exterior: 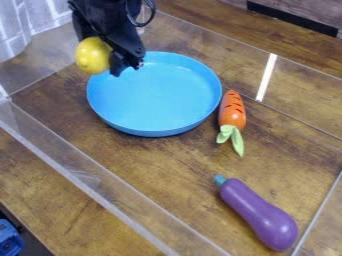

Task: Put the lemon on the blue tray

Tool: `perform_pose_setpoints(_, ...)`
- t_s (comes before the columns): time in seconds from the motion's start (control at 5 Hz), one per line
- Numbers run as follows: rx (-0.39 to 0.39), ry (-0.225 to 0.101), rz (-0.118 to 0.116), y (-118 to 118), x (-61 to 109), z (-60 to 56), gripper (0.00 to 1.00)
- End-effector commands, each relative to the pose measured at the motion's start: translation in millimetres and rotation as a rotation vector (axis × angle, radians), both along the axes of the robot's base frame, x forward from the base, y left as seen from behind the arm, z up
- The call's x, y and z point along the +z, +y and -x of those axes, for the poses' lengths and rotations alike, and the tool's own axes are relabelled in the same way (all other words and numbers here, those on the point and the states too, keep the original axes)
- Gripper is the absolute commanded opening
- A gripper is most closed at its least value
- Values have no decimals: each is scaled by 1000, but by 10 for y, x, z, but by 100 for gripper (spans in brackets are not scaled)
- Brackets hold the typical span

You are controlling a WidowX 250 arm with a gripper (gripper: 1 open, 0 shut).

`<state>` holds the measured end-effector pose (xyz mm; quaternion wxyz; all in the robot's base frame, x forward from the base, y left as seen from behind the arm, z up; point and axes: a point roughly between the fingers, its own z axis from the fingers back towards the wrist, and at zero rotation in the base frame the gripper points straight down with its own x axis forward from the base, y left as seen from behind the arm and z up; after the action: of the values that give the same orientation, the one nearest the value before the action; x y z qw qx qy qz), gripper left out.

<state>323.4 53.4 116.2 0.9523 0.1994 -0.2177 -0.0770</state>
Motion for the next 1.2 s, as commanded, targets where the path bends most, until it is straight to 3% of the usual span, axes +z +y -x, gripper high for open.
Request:
perform_pose_setpoints(0.0, -4, -63, 12, 93, 64, -34, 0)
perform_pose_setpoints(1.0, -74, -117, 67, -87, 84, 83, 0)
